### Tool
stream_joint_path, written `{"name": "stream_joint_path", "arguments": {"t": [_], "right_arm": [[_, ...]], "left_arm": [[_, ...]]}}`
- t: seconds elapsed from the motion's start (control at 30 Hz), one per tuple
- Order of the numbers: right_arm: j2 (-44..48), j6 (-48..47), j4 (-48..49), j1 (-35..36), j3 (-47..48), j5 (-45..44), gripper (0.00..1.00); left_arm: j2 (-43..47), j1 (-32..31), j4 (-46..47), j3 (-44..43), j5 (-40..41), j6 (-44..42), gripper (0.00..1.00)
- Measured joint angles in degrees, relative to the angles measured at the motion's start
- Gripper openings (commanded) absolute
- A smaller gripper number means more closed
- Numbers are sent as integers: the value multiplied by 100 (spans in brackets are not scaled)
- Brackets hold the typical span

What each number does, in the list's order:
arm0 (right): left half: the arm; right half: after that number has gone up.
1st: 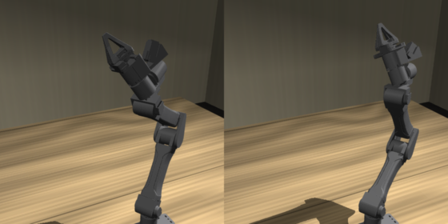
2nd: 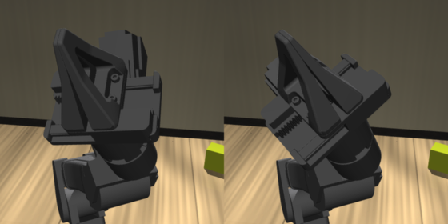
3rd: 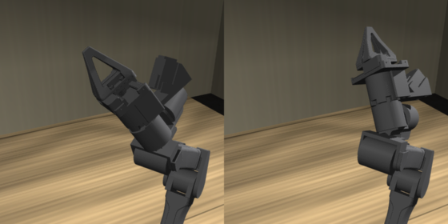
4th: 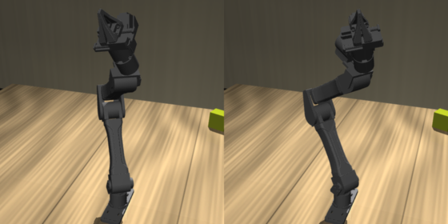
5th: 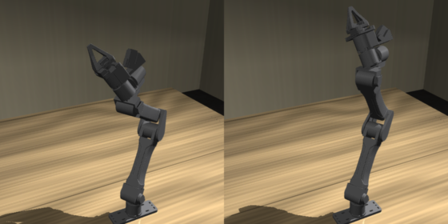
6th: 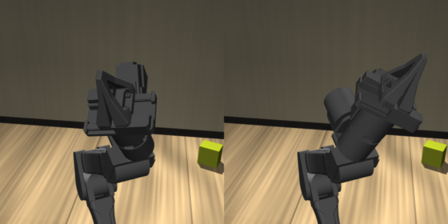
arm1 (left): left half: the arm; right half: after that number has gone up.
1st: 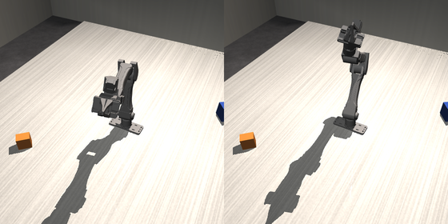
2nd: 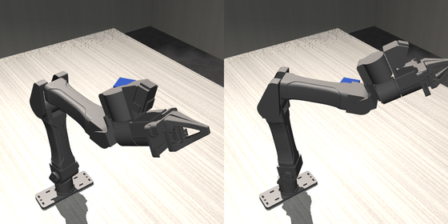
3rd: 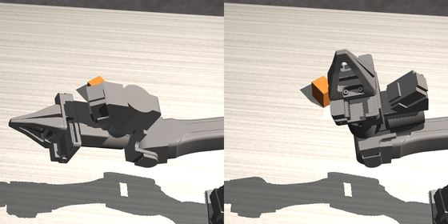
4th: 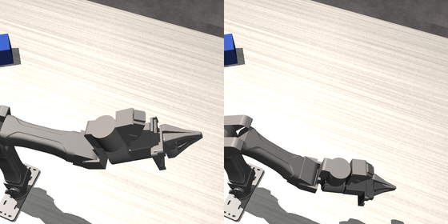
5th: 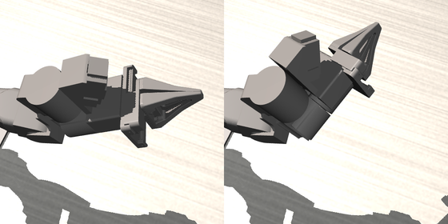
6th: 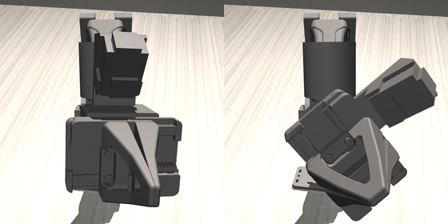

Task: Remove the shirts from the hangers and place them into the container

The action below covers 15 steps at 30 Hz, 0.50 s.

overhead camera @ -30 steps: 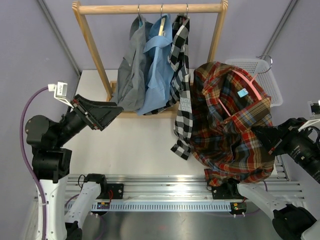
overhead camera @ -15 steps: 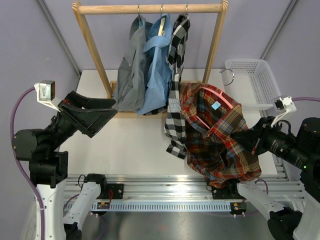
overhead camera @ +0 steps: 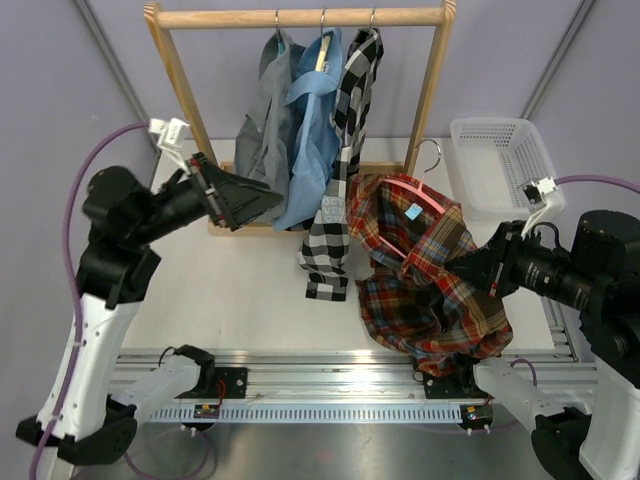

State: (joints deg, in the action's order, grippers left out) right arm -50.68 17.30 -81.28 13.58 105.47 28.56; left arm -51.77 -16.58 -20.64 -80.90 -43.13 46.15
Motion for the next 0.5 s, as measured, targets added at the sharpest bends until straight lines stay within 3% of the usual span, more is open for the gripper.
{"name": "stream_joint_path", "arguments": {"t": [0.27, 0.5], "right_arm": [[-522, -59, 376, 0, 33, 258, 0], [-820, -111, 684, 0, 33, 549, 0]], "left_arm": [[-1134, -1644, -979, -651, 1357, -1025, 99], [-1762, -2758, -1132, -1237, 2586, -1504, 99]]}}
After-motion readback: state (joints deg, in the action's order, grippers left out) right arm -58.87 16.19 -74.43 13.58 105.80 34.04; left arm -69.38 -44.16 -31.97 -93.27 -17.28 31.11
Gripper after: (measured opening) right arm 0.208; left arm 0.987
